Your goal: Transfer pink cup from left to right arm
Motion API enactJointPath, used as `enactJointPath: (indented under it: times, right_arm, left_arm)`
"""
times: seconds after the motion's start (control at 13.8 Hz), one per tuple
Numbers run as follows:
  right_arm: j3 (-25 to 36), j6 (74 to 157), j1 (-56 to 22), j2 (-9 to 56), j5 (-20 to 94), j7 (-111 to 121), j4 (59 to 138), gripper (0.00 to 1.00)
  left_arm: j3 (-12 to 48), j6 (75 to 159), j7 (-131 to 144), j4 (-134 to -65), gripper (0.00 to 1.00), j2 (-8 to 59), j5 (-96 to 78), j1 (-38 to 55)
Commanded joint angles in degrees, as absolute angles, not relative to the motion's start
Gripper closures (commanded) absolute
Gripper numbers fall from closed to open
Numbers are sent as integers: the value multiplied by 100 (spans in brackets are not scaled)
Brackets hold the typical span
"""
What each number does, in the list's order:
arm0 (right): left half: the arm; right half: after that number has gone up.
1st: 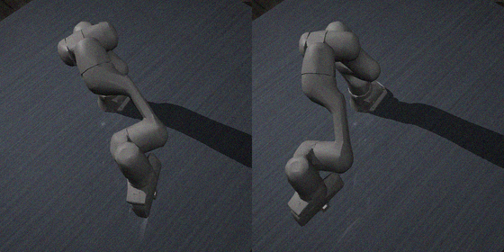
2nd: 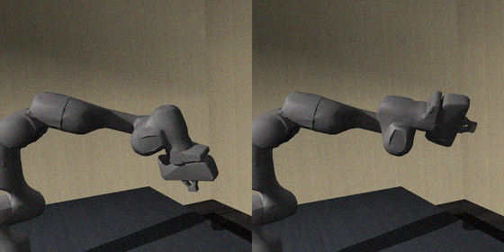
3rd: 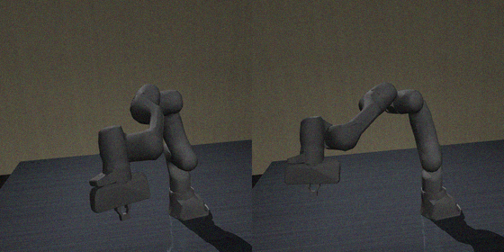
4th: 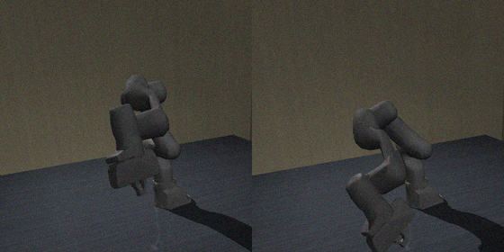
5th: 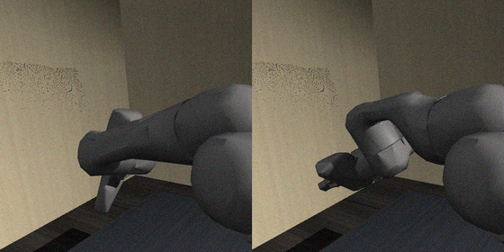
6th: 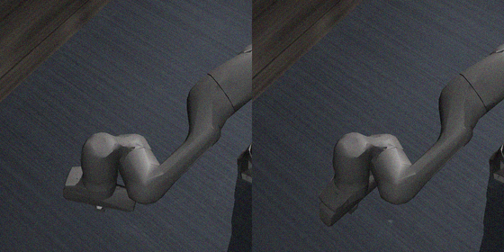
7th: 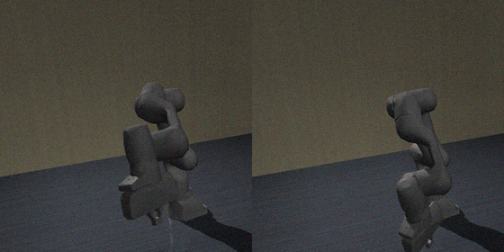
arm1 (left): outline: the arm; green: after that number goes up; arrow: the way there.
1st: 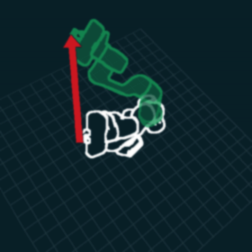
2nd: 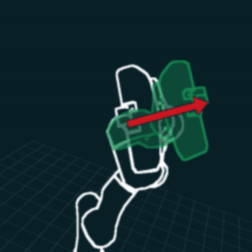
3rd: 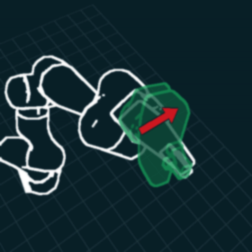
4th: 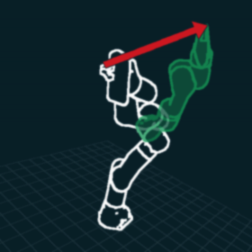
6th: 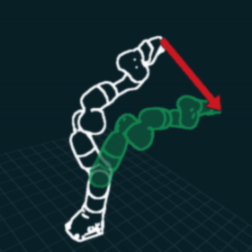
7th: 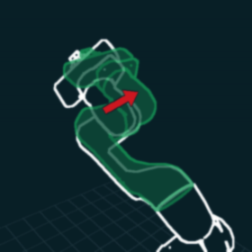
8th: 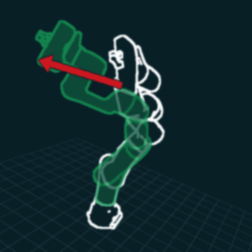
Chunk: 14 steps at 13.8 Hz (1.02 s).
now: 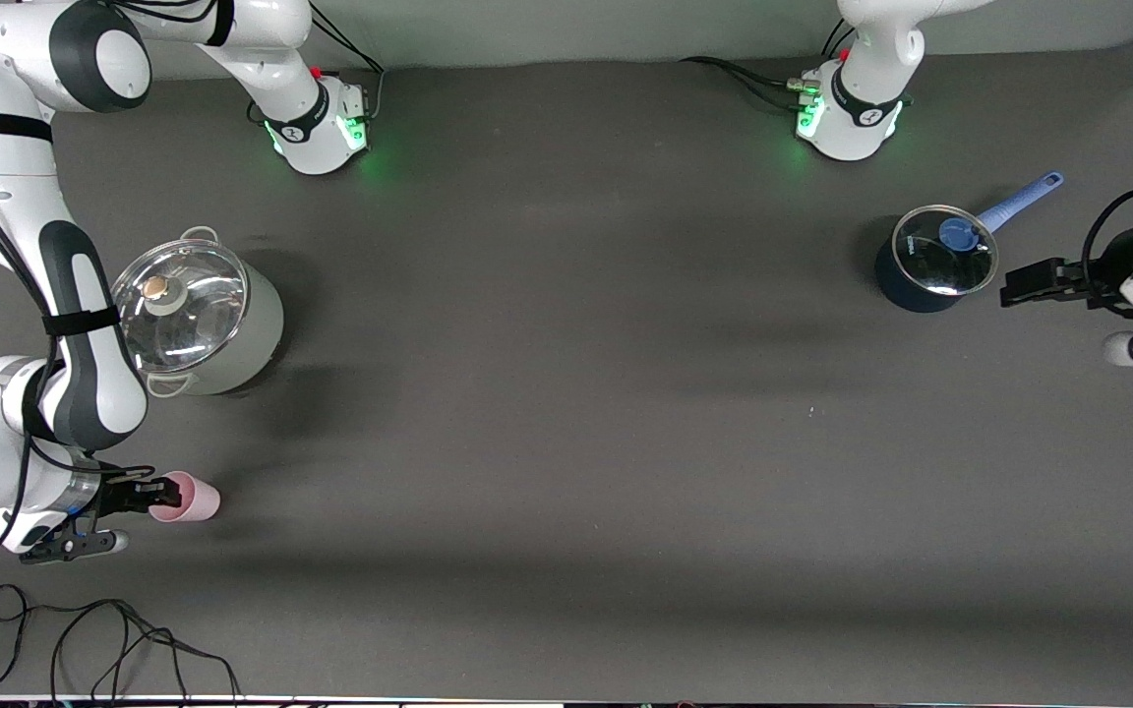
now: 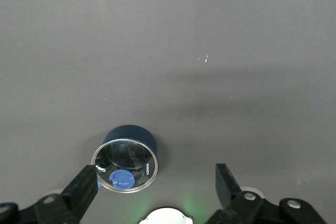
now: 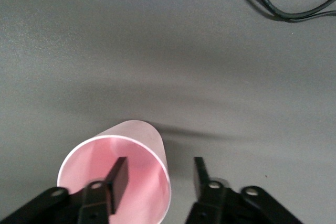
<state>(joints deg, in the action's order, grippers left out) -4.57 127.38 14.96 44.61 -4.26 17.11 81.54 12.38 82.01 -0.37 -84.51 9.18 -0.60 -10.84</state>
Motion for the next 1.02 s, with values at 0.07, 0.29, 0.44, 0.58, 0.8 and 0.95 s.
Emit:
enactJointPath:
  times: [0.07, 0.29, 0.44, 0.58, 0.8, 0.95]
  right_arm:
    - [-466, 12675, 1547, 4439, -527, 2011, 8086, 4]
    - [-448, 12279, 1529, 4272, -554, 2135, 8077, 2]
    - [-448, 12025, 1547, 4070, -554, 2197, 8068, 2]
    - [-439, 11604, 1503, 3711, -580, 2162, 8068, 2]
    - [-457, 10752, 1468, 3157, -510, 2092, 7911, 1]
    - [-492, 10119, 1450, 2797, -475, 1699, 7735, 1]
  left_arm:
    - [1327, 8200, -105, -8622, 0, 835, -26, -968]
    - [1336, 8183, -123, -8675, 0, 835, -18, -949]
    - [1310, 8200, -542, -8666, 0, 835, -18, -1011]
    - [1004, 8270, -826, -8701, 0, 774, -26, -845]
    - [-163, 8673, -826, -9156, 0, 388, -35, 435]
    - [-255, 9418, -817, -9989, 0, -103, -35, 580]
